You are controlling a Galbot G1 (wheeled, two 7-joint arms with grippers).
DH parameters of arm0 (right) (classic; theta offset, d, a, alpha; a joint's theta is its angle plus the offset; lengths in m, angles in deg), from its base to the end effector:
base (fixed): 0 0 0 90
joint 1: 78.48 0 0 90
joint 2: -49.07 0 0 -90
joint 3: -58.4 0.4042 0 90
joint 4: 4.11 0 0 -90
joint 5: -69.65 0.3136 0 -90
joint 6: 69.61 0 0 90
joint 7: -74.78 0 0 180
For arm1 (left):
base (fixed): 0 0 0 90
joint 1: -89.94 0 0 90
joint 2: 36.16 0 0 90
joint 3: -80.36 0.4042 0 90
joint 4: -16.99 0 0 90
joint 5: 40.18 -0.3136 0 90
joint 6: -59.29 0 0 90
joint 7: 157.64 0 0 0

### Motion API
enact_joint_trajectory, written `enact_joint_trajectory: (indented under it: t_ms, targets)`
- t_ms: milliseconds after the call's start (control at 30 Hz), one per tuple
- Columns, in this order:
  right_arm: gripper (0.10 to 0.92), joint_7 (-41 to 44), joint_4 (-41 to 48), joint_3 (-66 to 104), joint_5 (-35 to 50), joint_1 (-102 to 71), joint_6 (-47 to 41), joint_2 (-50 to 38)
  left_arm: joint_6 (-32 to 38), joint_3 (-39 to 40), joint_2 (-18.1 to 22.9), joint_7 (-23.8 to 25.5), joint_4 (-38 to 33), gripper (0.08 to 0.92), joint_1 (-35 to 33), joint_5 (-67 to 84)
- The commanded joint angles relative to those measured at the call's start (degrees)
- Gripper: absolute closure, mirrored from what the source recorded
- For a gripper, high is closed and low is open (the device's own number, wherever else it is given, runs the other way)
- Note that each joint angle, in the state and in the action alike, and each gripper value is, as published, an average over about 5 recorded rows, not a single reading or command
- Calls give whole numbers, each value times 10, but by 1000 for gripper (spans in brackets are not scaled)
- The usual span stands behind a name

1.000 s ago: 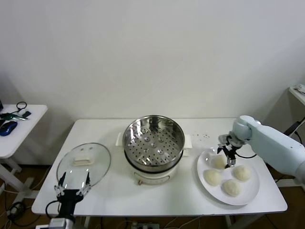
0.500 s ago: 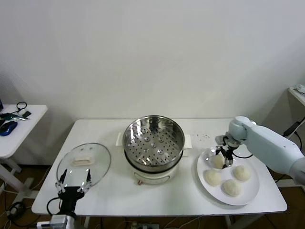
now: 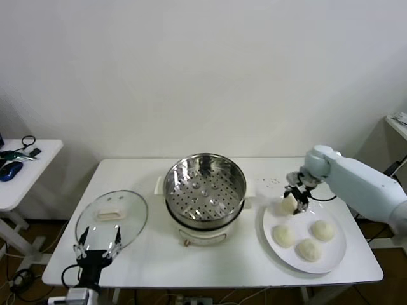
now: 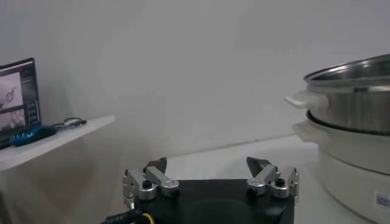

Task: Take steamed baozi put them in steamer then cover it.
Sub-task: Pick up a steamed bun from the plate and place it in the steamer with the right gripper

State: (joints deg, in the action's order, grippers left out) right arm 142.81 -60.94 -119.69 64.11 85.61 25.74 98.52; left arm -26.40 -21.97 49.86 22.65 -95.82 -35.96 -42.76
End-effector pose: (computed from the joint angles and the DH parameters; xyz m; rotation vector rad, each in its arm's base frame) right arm 0.5872 -0.1750 -0.1583 1.4568 -1.1470 1.5721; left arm 0.0660 0.0812 -0.3905 0.2030 -2.9683 -0.3224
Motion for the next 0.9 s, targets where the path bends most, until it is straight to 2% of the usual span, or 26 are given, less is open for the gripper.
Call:
enact_joint_trajectory:
  t_ms: [33,267,500,900]
  targets:
    - [322,7,-10,-75,40,125,57,18,0,0,0,0,-1,177,-1,0]
    - [321,30,6,-126,57,236,142,100,0,0,0,0,-4,177,-5,0]
    - [318,39,2,-132,29,282,213,193,-1,0,-2,0,-5,177,-6,2]
    - [313,16,-83,-60,-179,189,303,270,-7,3,-9,-1,-9,177,-10,3]
